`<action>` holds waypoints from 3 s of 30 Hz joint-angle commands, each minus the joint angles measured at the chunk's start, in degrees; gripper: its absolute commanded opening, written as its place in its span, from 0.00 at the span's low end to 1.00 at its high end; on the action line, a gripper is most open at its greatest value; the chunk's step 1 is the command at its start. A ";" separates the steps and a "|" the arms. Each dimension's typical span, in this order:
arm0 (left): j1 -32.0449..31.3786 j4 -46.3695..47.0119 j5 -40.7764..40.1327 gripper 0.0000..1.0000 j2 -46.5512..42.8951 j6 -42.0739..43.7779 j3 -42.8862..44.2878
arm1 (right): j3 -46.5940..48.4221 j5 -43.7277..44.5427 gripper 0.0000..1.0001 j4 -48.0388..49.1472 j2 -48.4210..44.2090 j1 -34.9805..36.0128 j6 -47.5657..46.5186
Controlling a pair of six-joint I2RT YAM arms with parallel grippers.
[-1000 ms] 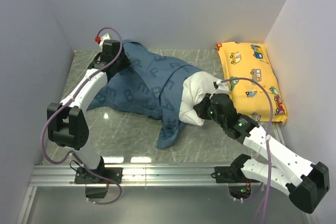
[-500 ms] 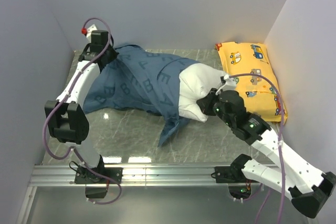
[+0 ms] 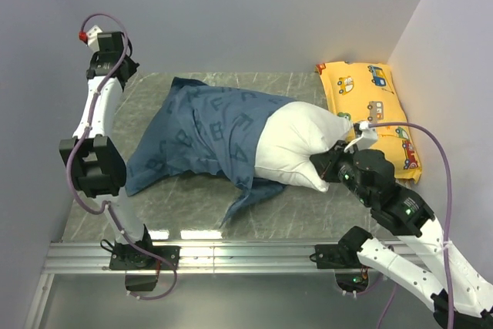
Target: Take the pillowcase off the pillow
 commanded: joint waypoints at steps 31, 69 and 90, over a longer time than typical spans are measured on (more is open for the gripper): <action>-10.09 7.04 16.02 0.73 -52.82 -3.33 -60.98 | 3.87 -0.99 0.00 10.73 10.02 -0.05 -2.99; 10.39 3.27 -1.82 0.00 -12.66 -4.20 -18.37 | 21.28 3.93 0.00 -2.54 6.68 -4.88 -6.51; 1.53 2.48 4.87 0.65 -30.24 3.68 -15.03 | -25.04 -9.34 0.00 14.24 1.50 6.98 6.50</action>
